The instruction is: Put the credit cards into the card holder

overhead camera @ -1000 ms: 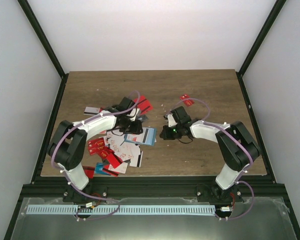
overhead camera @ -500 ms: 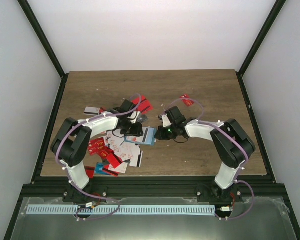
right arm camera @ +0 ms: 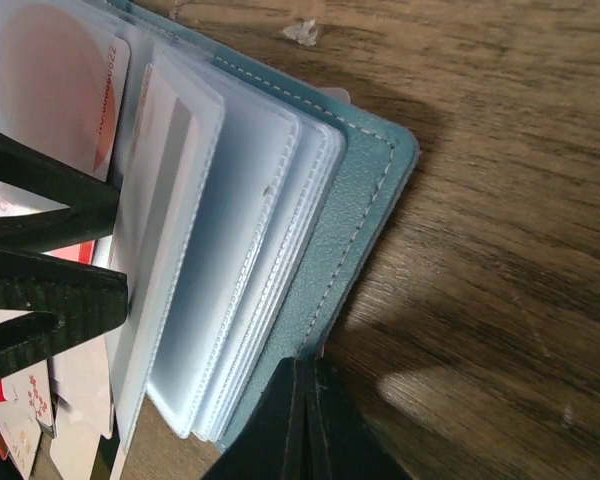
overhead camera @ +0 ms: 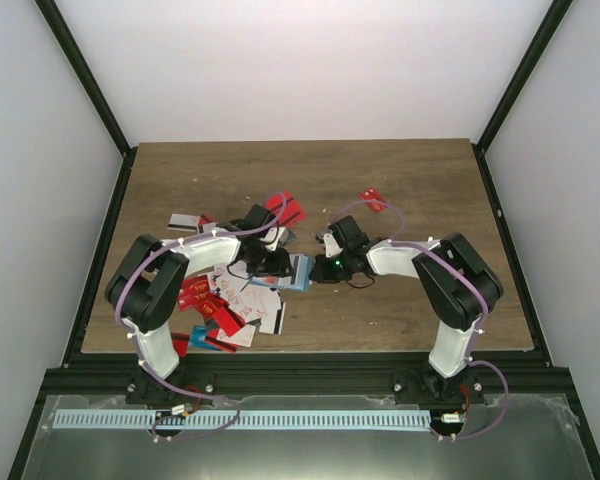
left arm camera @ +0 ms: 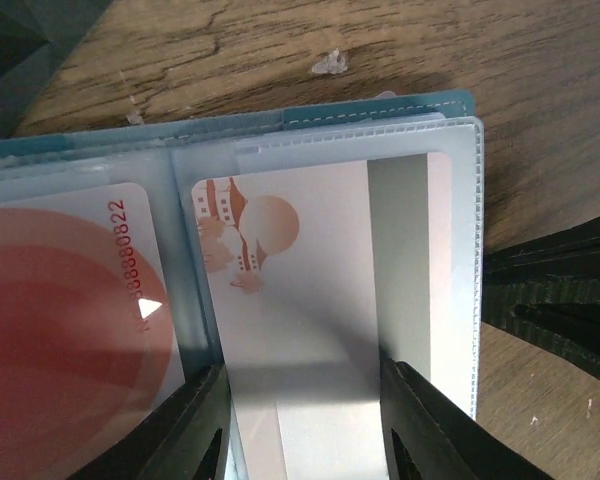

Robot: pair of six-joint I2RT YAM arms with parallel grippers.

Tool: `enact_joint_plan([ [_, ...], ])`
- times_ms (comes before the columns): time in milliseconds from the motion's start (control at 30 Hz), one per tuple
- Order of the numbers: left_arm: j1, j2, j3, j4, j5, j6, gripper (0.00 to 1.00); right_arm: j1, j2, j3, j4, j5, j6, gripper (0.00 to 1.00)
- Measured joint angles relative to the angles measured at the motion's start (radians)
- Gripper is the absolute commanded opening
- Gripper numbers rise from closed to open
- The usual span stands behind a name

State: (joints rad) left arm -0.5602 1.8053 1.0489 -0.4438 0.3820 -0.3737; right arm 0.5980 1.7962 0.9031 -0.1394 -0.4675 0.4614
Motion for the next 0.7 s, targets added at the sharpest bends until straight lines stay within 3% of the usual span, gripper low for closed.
enact_joint_plan([
  [700,-0.085,0.031,0.029,0.034,0.018,-0.072,0.41,-0.022,-0.051,-0.011,-0.067,0.127,-0.001,0.01],
])
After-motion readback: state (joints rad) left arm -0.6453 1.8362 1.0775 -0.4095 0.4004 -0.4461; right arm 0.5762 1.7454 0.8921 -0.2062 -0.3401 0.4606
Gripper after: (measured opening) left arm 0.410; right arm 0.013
